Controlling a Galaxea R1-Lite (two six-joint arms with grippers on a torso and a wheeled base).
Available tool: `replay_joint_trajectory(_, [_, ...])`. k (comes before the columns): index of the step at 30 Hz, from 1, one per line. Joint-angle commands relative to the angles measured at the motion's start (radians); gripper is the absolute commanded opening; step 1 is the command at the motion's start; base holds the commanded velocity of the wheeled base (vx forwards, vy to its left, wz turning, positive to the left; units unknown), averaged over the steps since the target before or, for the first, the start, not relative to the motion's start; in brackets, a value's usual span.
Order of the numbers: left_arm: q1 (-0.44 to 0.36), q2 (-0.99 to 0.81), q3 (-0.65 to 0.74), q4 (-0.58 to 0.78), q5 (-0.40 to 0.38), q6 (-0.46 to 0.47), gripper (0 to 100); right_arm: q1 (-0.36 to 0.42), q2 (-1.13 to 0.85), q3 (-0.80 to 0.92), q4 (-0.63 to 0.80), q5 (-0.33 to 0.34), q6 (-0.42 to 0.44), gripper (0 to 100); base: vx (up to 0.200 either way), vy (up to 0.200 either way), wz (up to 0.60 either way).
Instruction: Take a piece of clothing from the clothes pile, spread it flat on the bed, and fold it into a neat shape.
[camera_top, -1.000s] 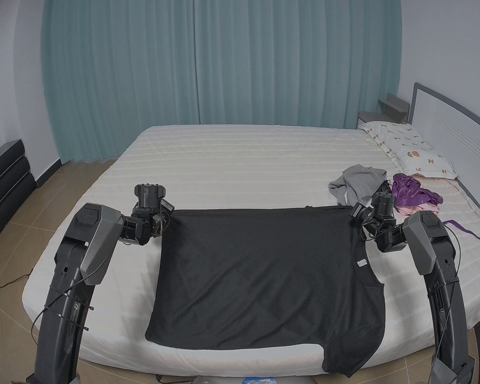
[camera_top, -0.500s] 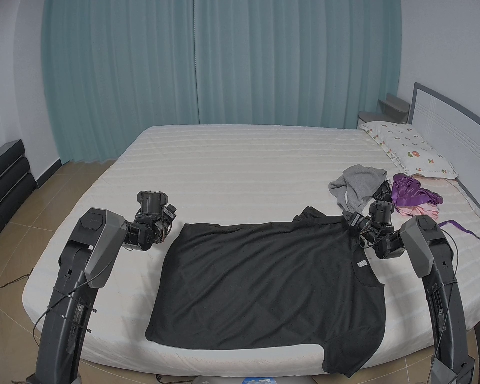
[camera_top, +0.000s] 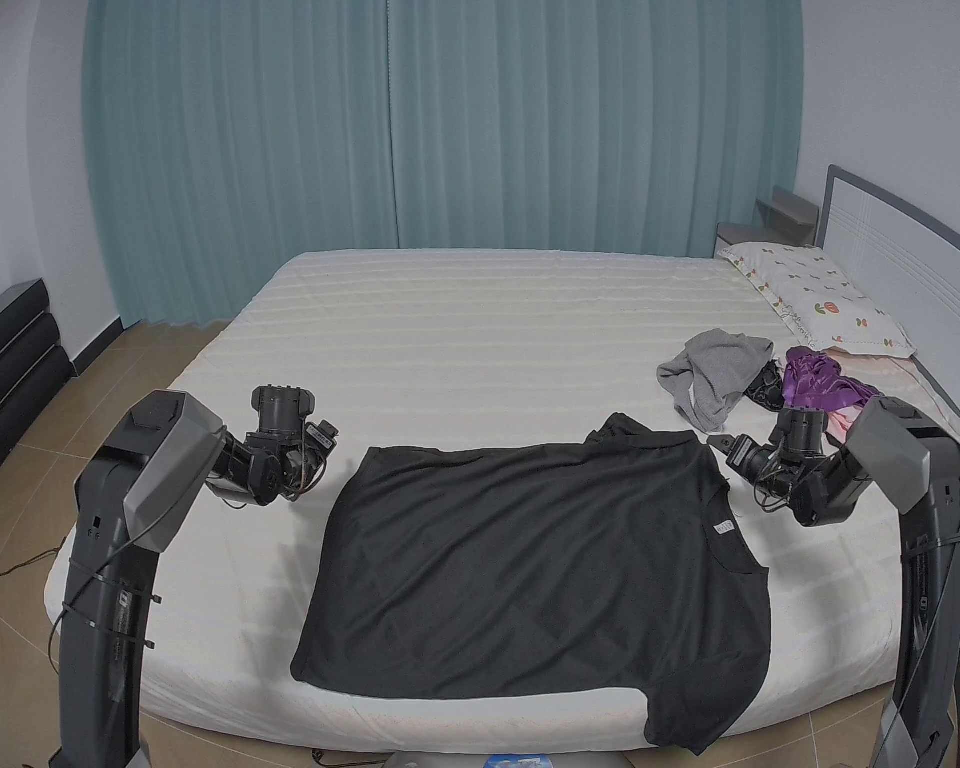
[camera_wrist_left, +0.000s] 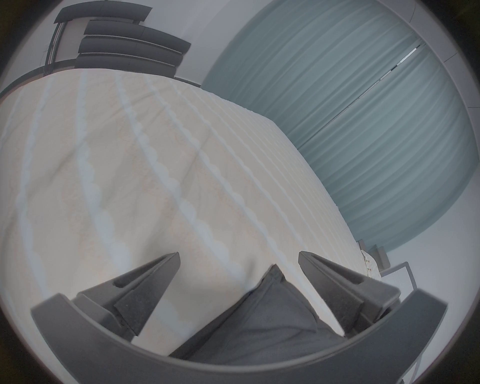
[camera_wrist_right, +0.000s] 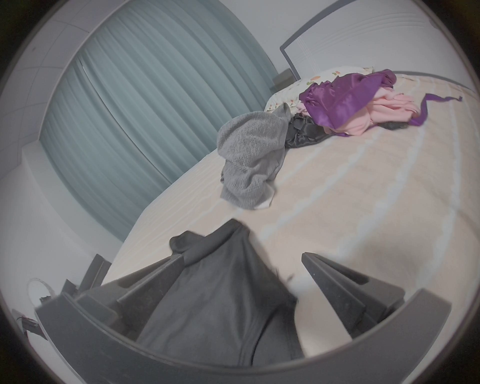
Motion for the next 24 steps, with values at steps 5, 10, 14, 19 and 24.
replay_joint_trajectory(5, [-0.002,-0.282,0.402,-0.164,-0.134,0.006,100,-0.011,-0.347,0.549,-0.209,0.100,0.061,100,0.000,0.000,0.00])
replay_joint_trajectory(10, [-0.021,-0.233,0.323,-0.157,-0.137,0.058,100,-0.009,-0.353,0.643,-0.263,0.099,0.099,100,0.000,0.000,0.00])
replay_joint_trajectory(14, [-0.041,-0.144,0.193,-0.131,-0.137,0.089,100,-0.005,-0.341,0.681,-0.307,0.099,0.222,100,0.000,0.000,0.00])
replay_joint_trajectory(19, [-0.077,-0.052,0.027,-0.063,-0.137,0.089,100,-0.015,-0.310,0.752,-0.341,0.100,0.286,100,0.000,0.000,0.00])
replay_joint_trajectory(24, [-0.104,0.051,-0.092,-0.060,-0.137,0.089,100,-0.008,-0.307,0.807,-0.402,0.102,0.300,100,0.000,0.000,0.00])
